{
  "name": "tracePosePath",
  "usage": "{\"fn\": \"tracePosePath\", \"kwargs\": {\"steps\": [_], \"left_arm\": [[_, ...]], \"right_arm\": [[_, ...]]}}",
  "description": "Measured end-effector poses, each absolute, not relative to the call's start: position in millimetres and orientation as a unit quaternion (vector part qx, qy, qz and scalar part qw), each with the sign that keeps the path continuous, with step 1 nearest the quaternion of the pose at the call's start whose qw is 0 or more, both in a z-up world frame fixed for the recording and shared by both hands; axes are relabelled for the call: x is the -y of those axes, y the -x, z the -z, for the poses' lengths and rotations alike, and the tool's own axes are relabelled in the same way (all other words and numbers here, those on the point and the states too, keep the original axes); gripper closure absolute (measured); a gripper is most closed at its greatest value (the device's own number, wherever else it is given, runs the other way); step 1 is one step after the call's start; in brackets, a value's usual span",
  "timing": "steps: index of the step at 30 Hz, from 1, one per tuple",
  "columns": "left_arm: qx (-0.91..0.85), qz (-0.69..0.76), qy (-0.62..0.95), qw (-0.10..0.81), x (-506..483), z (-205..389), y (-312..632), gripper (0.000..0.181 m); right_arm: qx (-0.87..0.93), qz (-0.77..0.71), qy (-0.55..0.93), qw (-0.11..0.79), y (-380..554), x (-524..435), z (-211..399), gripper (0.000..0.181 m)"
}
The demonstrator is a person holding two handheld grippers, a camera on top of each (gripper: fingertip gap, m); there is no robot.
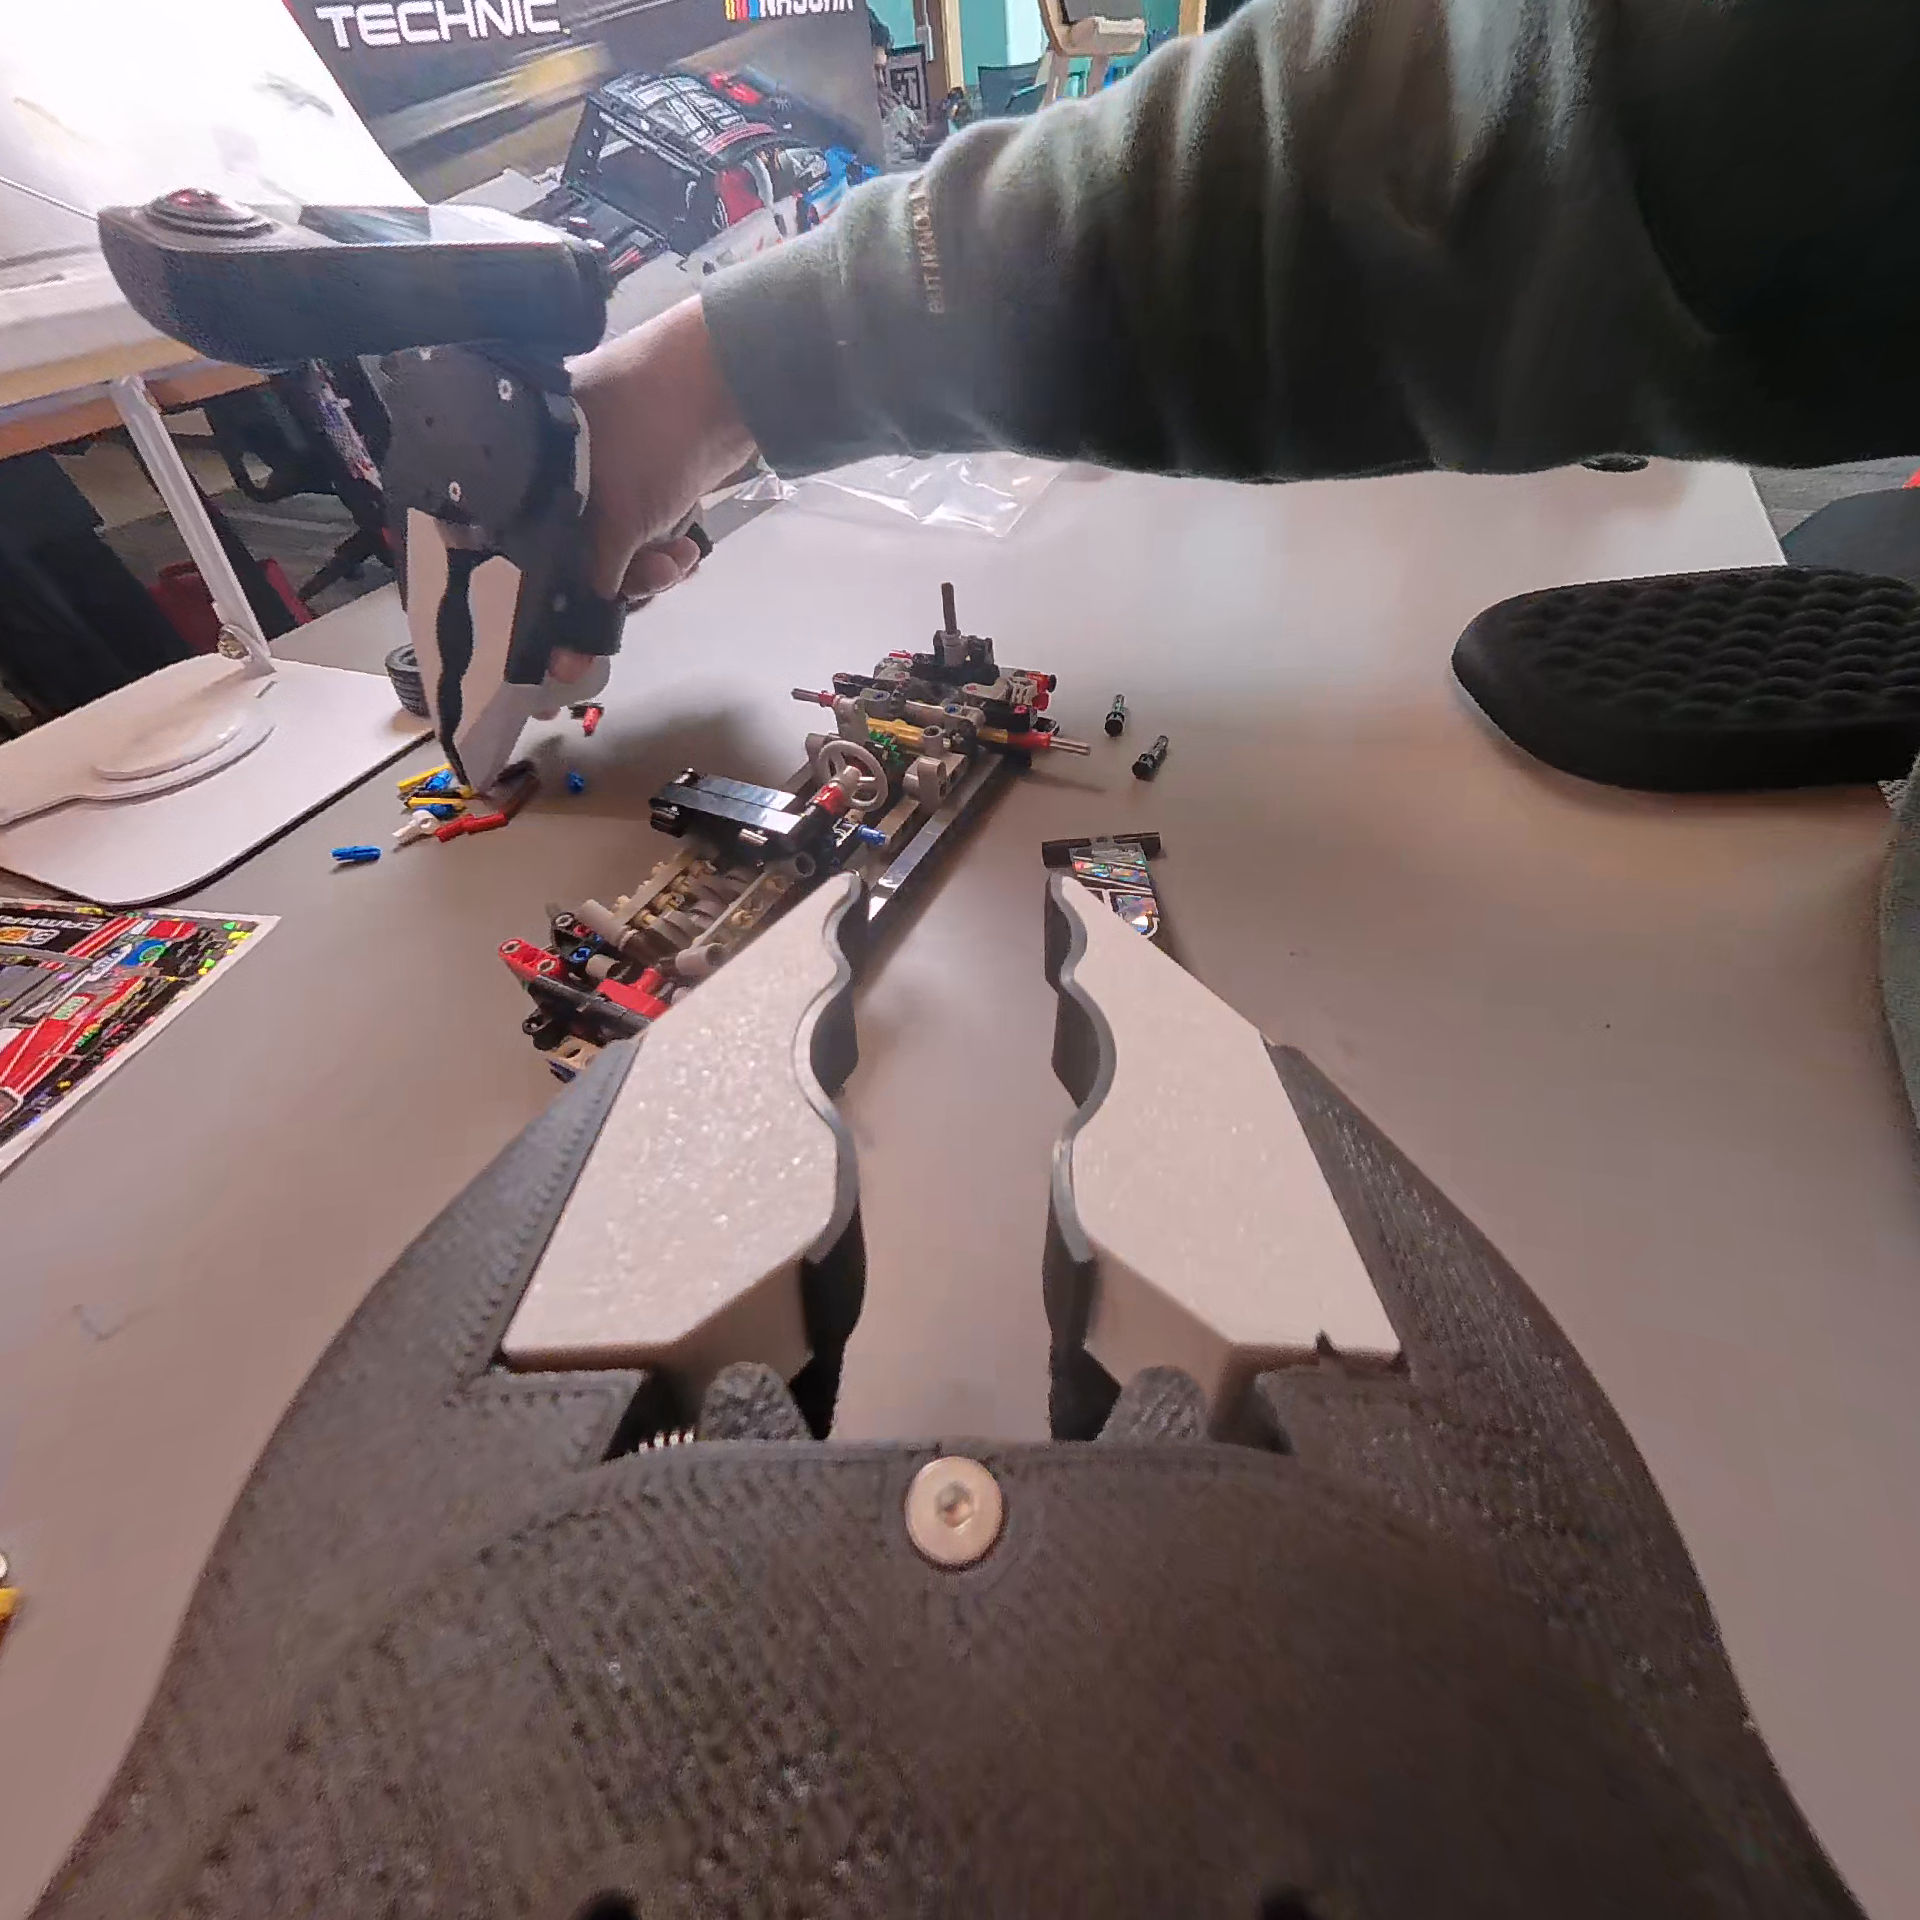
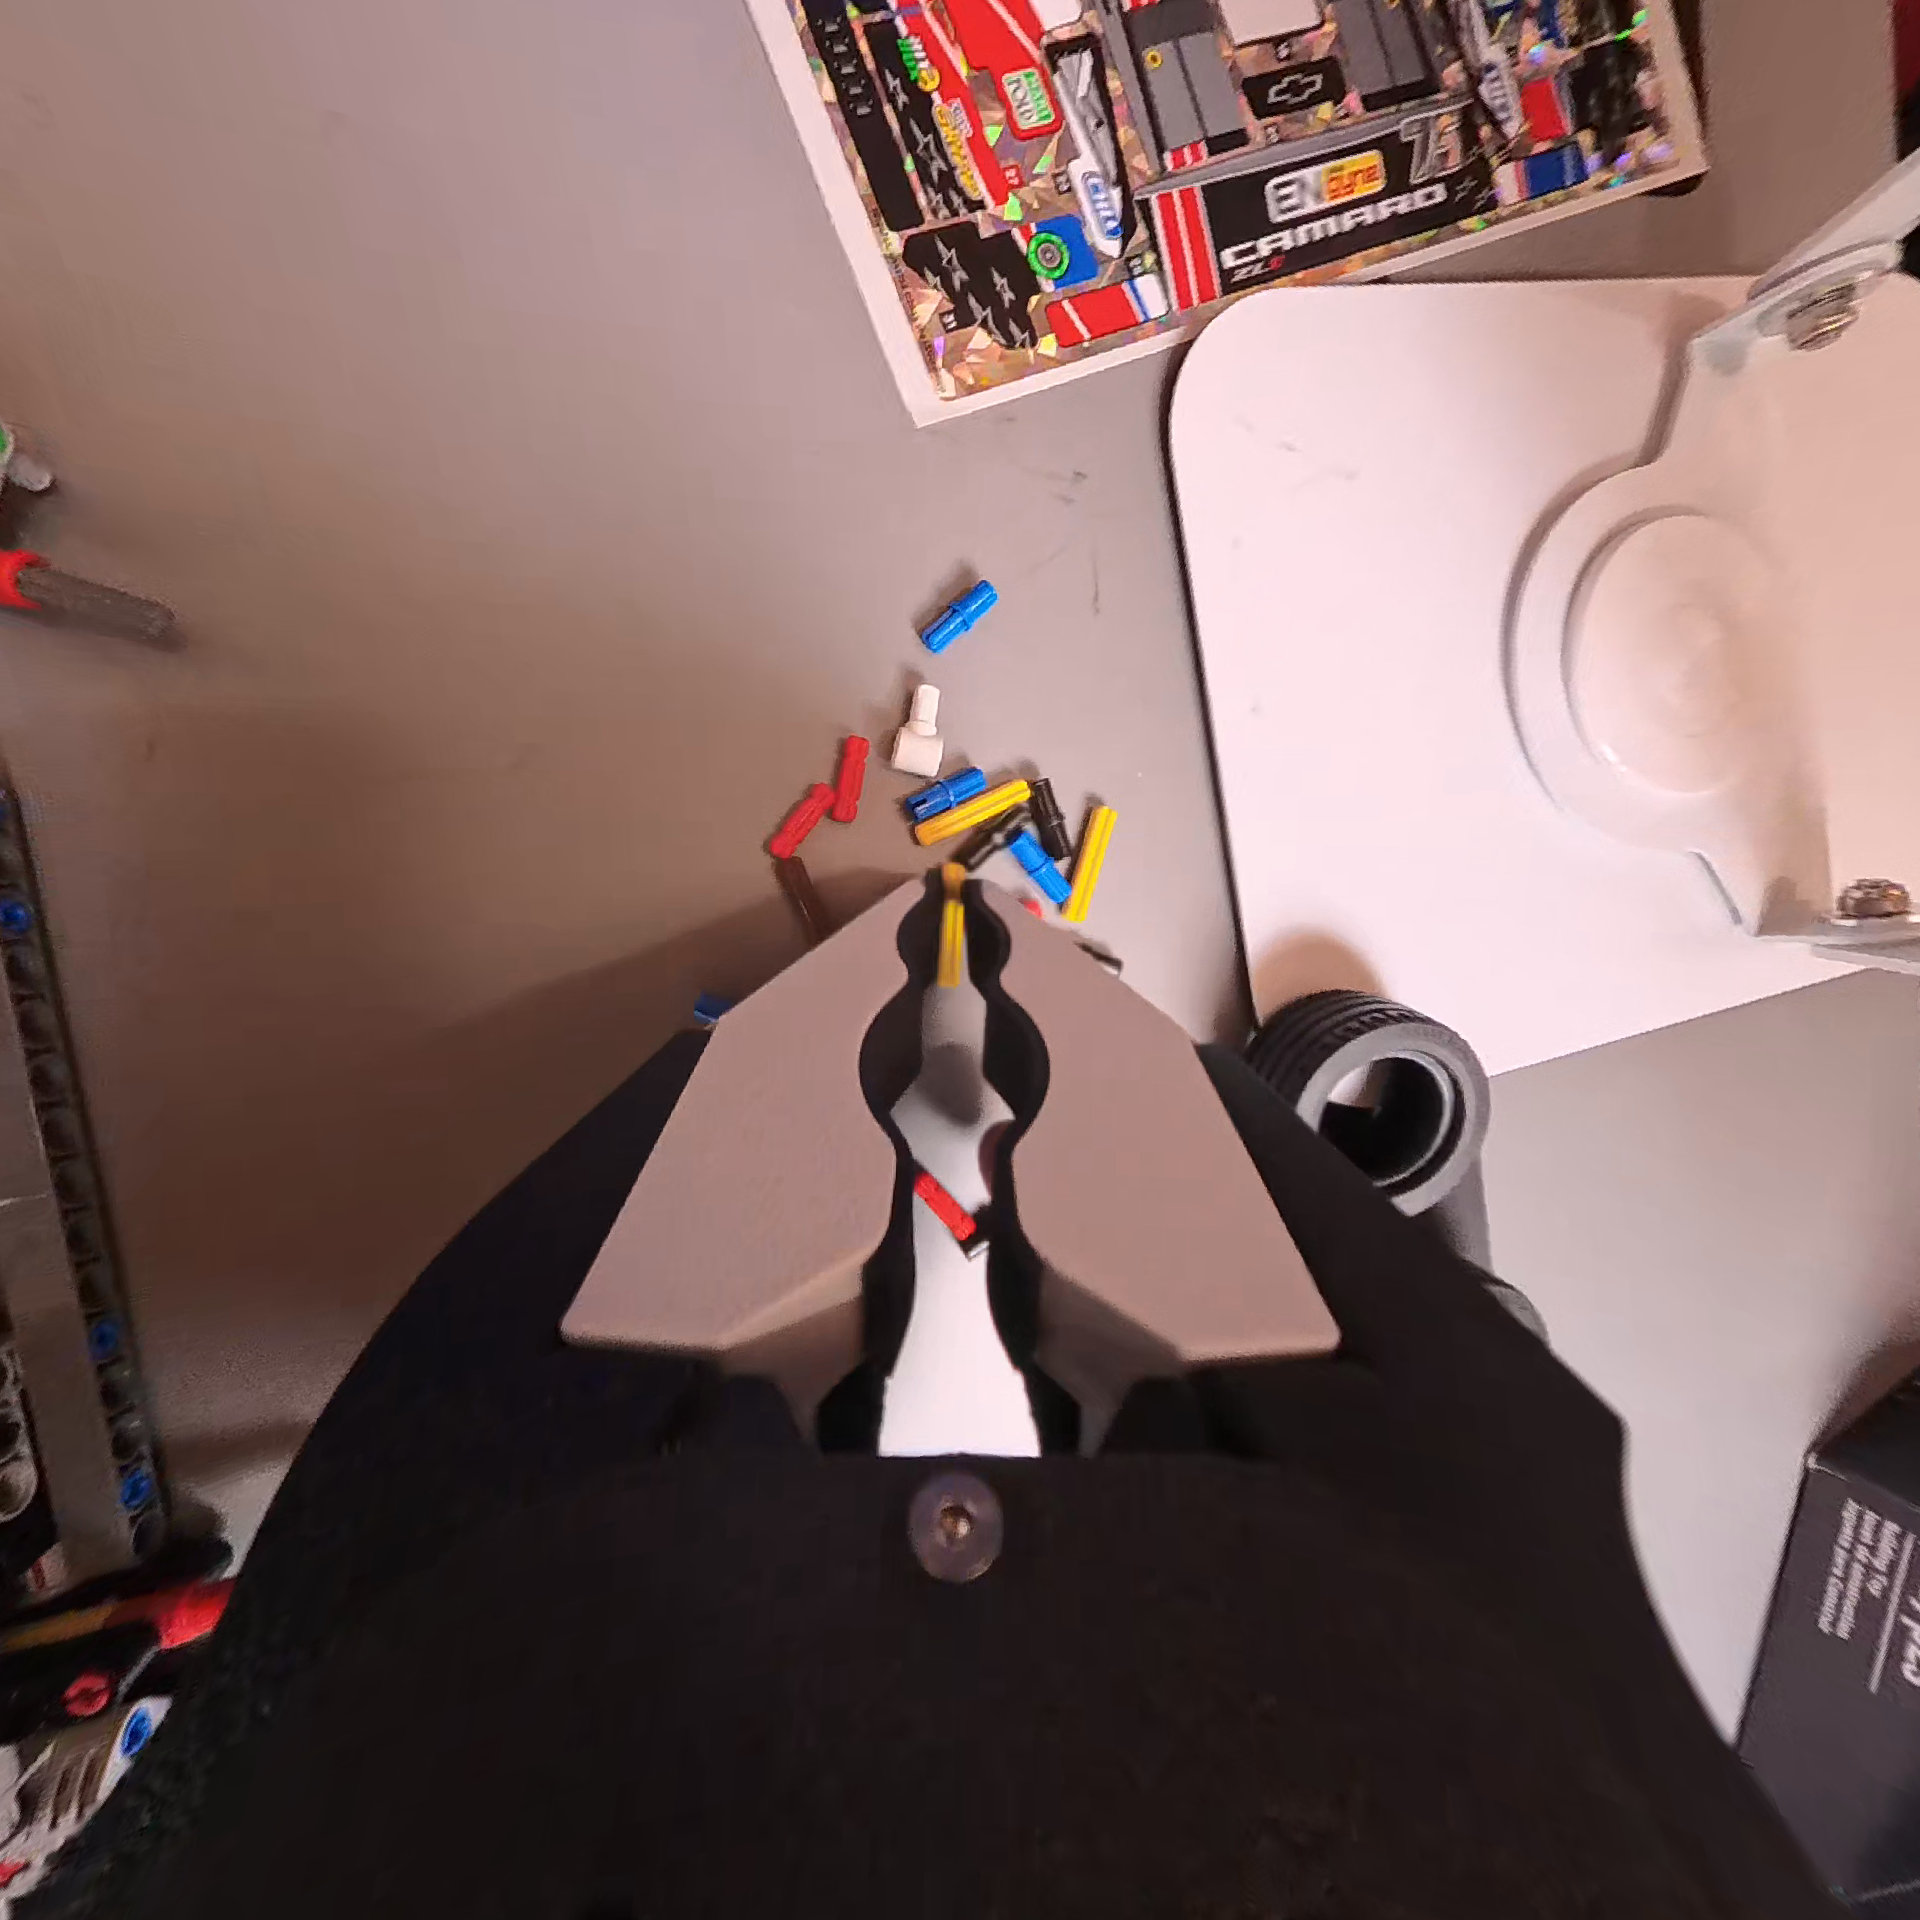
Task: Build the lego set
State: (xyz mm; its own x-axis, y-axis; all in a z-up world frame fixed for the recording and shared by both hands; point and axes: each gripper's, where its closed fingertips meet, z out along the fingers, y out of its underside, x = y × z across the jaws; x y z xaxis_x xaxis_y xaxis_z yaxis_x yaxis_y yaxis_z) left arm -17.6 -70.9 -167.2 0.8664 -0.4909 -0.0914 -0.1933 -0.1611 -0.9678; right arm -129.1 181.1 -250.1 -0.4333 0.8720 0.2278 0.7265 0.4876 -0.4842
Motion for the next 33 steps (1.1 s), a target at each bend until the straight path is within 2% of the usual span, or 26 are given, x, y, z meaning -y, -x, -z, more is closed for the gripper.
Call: {"fn": "tracePosePath", "kwargs": {"steps": [7, 11, 15, 23, 33], "left_arm": [[-0.235, 0.113, 0.754, 0.603, 73, 168, 17, 0.150], [-0.233, 0.114, 0.754, 0.604, 73, 166, 18, 0.150], [-0.235, 0.123, 0.763, 0.590, 74, 171, 15, 0.147], [-0.275, 0.150, 0.794, 0.521, 78, 200, -11, 0.141], [-0.331, 0.126, 0.817, 0.455, 84, 231, -34, 0.140]], "right_arm": [[0.830, -0.181, 0.474, 0.232, 125, -170, 240, 0.180], [0.792, -0.287, 0.461, 0.280, 109, -132, 182, 0.180], [0.797, -0.347, 0.415, 0.268, 46, -65, 144, 0.181], [0.833, -0.302, 0.422, 0.194, -85, 30, 211, 0.181], [0.814, -0.275, 0.463, 0.216, -88, 71, 243, 0.181]]}}
